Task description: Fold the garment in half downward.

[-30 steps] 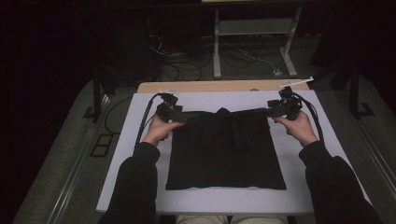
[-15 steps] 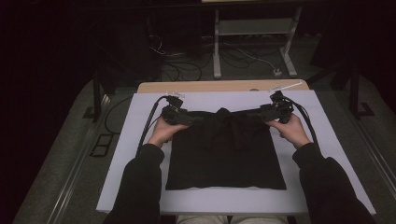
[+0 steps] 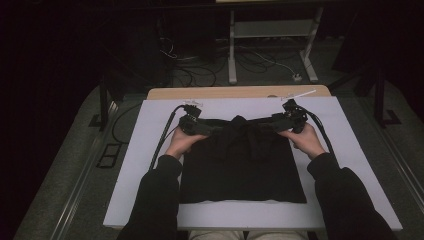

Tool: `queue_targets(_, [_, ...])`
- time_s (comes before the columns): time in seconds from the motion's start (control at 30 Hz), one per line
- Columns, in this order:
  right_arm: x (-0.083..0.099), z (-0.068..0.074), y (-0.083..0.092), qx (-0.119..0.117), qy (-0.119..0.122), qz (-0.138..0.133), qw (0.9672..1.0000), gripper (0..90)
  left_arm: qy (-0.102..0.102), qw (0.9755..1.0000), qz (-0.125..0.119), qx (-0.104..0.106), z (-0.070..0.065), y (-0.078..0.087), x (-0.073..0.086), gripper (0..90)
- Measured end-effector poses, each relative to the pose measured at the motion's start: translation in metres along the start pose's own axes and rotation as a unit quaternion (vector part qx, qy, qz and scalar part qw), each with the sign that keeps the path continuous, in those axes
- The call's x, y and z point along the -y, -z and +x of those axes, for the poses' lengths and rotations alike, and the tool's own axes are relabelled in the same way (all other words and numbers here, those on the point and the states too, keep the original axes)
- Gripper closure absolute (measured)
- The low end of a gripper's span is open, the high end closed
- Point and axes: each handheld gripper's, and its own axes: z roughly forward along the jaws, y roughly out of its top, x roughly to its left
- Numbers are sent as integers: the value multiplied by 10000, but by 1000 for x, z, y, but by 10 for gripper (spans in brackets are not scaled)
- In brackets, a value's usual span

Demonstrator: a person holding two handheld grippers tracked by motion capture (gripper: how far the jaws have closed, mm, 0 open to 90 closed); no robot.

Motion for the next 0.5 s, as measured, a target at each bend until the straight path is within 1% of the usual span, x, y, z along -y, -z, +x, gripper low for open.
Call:
queue_targets(0.07, [-1, 1, -2, -12, -2, 4, 10000, 63, 52, 10000, -13, 30, 2, -2, 0, 40])
queue_targets(0.1, [-1, 1, -4, -13, 5, 4, 10000, 64, 110, 9999, -57, 36, 2, -3, 1, 51])
queue_targets(0.23, [-3, 2, -8, -45, 5, 41, 10000, 71, 179, 9998, -62, 101, 4, -6, 1, 95])
queue_targets(0.33, [-3, 2, -11, -55, -1, 61, 10000, 79, 268, 9995, -129, 88, 5, -8, 1, 123])
queue_targets(0.5, [-5, 2, -17, -101, -15, 77, 9999, 108, 372, 9992, -133, 76, 8, -11, 2, 149])
